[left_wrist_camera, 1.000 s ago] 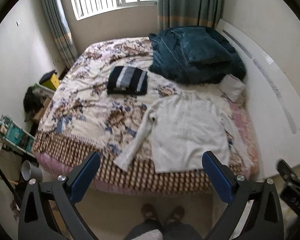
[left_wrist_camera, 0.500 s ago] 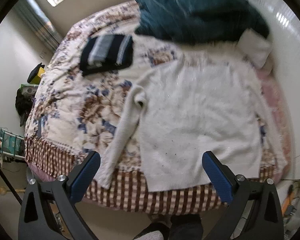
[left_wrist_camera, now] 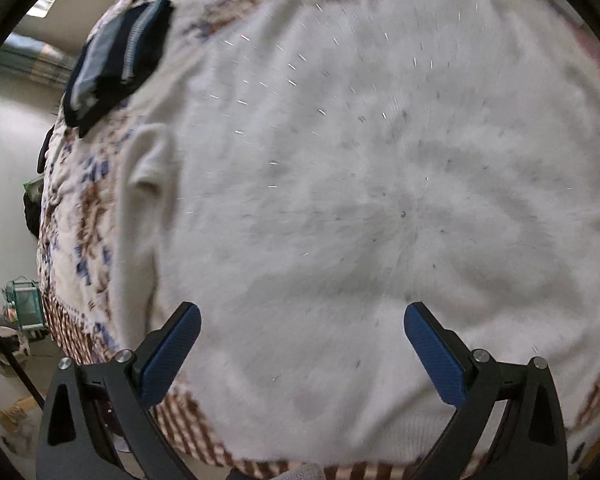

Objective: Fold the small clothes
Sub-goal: 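Lower both tools to the sweater and grasp a sleeve cuff with the right gripper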

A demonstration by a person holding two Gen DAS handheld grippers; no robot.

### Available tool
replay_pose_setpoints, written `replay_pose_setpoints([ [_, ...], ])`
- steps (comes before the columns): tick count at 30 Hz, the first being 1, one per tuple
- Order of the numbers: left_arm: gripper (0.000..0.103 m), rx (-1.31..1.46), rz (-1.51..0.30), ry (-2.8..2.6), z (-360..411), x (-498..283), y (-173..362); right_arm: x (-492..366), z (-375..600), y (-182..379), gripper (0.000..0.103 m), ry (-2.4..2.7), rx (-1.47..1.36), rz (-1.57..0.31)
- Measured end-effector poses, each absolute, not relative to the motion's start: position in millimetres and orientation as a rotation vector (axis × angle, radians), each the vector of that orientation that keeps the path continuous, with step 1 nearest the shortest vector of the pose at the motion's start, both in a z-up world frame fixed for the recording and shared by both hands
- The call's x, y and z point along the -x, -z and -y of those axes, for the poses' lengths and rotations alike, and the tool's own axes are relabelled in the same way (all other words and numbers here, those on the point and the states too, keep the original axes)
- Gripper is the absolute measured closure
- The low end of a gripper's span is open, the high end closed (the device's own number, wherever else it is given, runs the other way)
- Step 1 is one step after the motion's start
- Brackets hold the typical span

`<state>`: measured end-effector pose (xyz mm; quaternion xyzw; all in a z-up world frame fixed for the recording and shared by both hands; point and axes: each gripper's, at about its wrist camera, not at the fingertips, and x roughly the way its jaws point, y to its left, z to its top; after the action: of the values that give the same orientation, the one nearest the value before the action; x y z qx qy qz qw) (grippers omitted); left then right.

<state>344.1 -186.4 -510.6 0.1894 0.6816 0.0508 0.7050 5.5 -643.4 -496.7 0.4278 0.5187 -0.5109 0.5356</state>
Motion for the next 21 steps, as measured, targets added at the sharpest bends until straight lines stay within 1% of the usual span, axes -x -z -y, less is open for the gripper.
replay_pose_setpoints([
  [1,0.0,-0.428,-1.525,-0.114,189.7,-348.1,520.1,-5.2,648.3,506.3,0.015,1.219,-1.04,-1.236],
  [2,0.0,-0.434,-1.531,-0.113,192.5,-351.5,527.4,-6.4,653.9,518.7,0.032,1.207,-1.07,-1.228],
  [3,0.0,-0.443,-1.532,-0.111,195.8,-354.8,533.2,-7.0,656.5,524.2,0.041,1.195,-1.085,-1.222],
  [4,0.0,-0.455,-1.53,-0.109,199.9,-358.0,538.6,-9.7,658.2,529.0,0.064,1.185,-1.091,-1.213],
  [5,0.0,-0.465,-1.527,-0.103,203.6,-360.7,542.5,-13.2,658.7,531.0,0.085,1.18,-1.083,-1.199],
  [6,0.0,-0.474,-1.521,-0.096,207.3,-363.4,545.0,-19.2,657.8,528.4,0.091,1.199,-1.035,-1.191],
  [8,0.0,-0.483,-1.509,-0.078,214.9,-369.2,546.9,-31.8,654.7,514.5,0.094,1.206,-0.942,-1.157],
  [10,0.0,-0.479,-1.494,-0.061,218.9,-374.4,545.5,-48.3,649.5,486.4,0.094,1.189,-0.846,-1.099],
  [13,0.0,-0.468,-1.481,-0.055,213.9,-382.0,540.7,-78.9,638.3,431.8,0.094,1.101,-0.781,-1.002],
  [16,0.0,-0.431,-1.459,-0.081,195.5,-392.1,530.6,-129.0,614.3,369.3,0.094,0.939,-0.721,-0.922],
  [18,0.0,-0.394,-1.452,-0.115,175.3,-398.7,524.2,-178.9,584.7,331.1,0.094,0.793,-0.663,-0.884],
  [21,0.0,-0.334,-1.445,-0.181,140.7,-404.7,516.3,-262.9,518.4,299.8,0.094,0.554,-0.598,-0.885],
])
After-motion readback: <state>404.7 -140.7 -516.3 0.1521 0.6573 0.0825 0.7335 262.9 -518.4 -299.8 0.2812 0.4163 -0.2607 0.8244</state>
